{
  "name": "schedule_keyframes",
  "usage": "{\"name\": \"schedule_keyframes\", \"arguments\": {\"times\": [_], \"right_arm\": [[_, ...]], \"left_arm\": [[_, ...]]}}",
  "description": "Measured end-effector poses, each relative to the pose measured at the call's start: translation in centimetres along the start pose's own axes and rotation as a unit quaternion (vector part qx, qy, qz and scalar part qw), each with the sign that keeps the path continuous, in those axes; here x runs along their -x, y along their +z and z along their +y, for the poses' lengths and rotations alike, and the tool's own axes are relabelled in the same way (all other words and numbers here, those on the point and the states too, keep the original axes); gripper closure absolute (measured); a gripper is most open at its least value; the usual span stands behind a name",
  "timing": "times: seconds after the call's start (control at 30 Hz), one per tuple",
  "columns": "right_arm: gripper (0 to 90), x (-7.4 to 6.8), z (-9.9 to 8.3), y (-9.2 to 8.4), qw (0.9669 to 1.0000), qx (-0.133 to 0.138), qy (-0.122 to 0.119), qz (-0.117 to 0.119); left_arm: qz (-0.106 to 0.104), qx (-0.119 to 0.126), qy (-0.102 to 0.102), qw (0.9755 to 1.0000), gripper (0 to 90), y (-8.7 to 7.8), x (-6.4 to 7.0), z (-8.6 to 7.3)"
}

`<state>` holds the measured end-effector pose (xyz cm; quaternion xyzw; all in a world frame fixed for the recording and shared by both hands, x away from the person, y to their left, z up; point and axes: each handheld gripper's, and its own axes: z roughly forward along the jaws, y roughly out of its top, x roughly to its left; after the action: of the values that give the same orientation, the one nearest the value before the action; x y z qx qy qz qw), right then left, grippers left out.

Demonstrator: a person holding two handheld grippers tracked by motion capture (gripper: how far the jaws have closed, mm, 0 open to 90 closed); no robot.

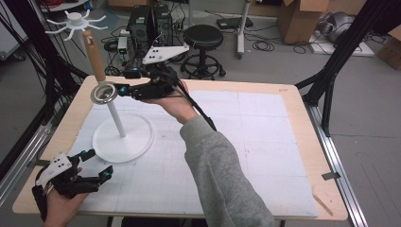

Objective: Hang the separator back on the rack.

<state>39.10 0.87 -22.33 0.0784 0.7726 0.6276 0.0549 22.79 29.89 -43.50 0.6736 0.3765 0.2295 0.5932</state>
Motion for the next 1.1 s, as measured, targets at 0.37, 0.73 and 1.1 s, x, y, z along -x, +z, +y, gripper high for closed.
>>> {"name": "schedule_keyframes", "arguments": {"times": [0.37, 0.73, 1.1], "right_arm": [[18.1, 0.6, -1.8, -1.5, 0.9999, -0.012, -0.007, -0.01], [0.3, 0.6, -3.2, -2.8, 0.9999, -0.014, 0.002, -0.01], [0.3, 1.2, -4.7, -4.6, 0.9997, -0.017, 0.004, -0.018]], "left_arm": [[0.002, 0.003, -0.002, 1.0, 3.7, -0.1, 0.0, 0.1], [-0.007, 0.011, -0.018, 0.9997, 3.7, -0.1, 0.0, 0.2], [0.0, -0.001, -0.018, 0.9998, 3.7, 0.2, -0.3, -0.1]]}}
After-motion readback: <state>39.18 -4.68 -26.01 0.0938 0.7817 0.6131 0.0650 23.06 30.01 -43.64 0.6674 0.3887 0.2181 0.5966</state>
